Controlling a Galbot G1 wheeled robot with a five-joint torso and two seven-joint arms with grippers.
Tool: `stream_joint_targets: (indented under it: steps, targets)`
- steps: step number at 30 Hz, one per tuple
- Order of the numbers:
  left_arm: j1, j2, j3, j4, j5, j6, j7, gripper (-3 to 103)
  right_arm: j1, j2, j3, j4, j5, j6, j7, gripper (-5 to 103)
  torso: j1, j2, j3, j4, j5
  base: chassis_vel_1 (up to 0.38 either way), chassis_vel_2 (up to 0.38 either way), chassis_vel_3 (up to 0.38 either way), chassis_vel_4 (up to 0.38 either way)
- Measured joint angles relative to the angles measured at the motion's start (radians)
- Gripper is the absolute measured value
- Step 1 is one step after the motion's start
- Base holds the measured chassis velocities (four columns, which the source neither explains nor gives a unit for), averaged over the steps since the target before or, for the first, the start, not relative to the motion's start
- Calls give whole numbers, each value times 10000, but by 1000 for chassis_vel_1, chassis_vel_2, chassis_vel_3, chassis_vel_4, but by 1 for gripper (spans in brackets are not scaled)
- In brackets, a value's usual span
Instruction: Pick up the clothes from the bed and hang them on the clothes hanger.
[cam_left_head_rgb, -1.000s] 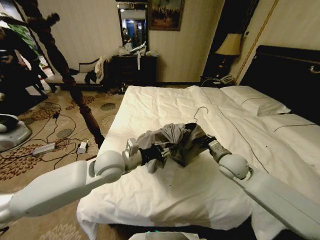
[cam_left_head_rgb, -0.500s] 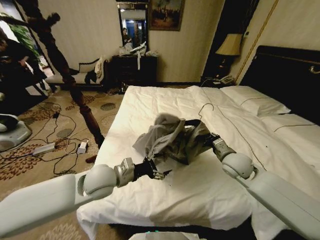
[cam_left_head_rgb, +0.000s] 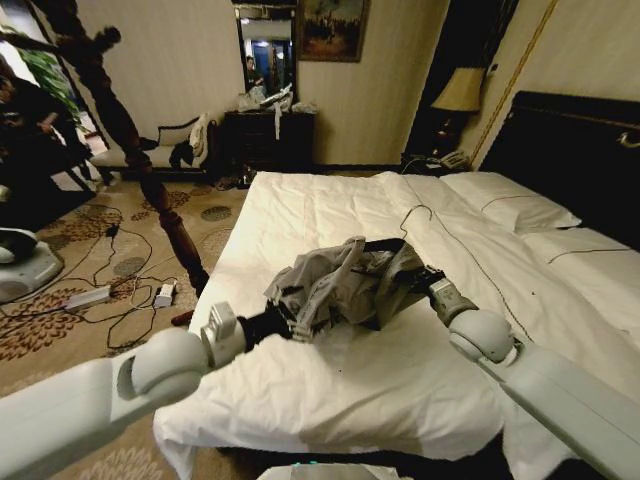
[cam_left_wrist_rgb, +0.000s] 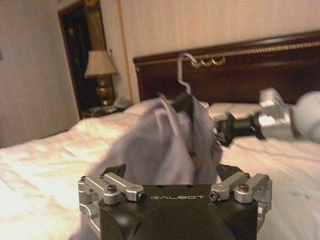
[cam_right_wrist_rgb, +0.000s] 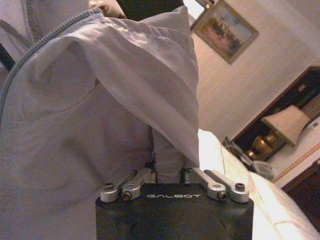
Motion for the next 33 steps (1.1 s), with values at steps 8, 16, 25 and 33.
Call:
stream_joint_targets:
  steps: [8,16,25,33]
  targets:
    - [-1740,-52,321,693,-814,154,763,100,-303,-277,261,293,-339,67,-64,18,0,0,0,2,3,0,0,0,0]
    - [-2740,49,508,830,-1734,106,1049,100,-599,-252,361,268,-819,151,-236,18,1,-2,1,-2,1,0,0,0,0]
    - [-2477,984,348,1004,-1507,76,1960,100,-430,-94,246,184,-834,176,-236,18,0,-1,1,6,-1,0,0,0,0]
    - [-3678,657,1860,2425,-573,-572,3501,100,-260,-7,-59,247,-951,258,-318,18,1,-1,1,8,-4,0,0,0,0]
